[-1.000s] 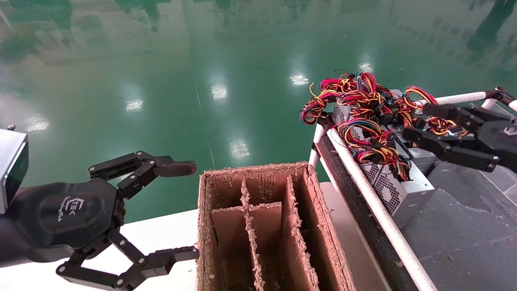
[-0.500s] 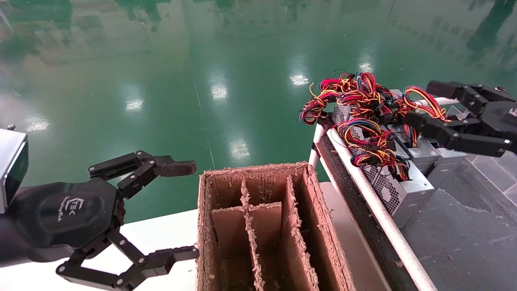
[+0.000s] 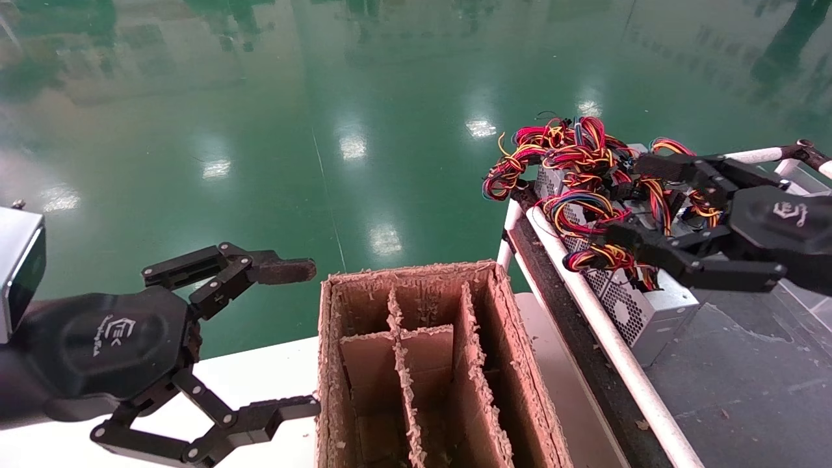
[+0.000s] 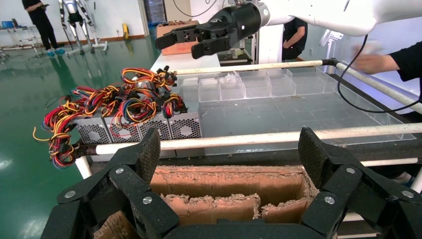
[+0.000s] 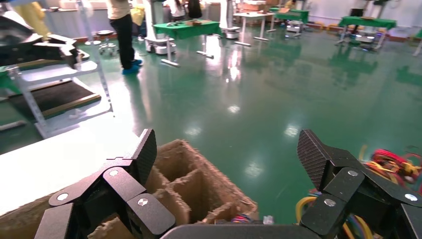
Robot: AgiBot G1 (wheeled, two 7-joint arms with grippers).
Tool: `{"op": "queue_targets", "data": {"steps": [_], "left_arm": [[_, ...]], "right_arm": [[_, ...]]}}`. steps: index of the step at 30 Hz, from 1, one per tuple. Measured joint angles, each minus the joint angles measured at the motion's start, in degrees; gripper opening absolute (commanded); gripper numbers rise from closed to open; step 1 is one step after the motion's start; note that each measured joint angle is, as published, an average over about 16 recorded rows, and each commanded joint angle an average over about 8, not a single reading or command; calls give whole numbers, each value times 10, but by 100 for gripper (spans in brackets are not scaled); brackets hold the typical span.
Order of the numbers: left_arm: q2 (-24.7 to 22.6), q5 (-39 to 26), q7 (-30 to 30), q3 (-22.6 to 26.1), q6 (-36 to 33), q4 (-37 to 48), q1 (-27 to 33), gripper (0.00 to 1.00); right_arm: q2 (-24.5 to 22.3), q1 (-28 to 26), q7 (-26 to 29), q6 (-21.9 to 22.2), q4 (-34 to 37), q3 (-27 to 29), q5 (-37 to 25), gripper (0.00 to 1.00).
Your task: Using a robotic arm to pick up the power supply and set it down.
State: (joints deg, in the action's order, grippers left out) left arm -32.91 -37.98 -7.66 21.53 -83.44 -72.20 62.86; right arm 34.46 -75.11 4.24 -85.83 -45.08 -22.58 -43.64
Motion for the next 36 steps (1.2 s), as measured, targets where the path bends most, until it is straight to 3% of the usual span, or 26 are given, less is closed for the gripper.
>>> {"op": "queue_targets", "data": {"steps": [36], "left_arm": [[0, 0, 0, 0, 0, 0, 0, 100]], "right_arm": [[5, 123, 59, 1, -260, 60, 16, 100]]}}
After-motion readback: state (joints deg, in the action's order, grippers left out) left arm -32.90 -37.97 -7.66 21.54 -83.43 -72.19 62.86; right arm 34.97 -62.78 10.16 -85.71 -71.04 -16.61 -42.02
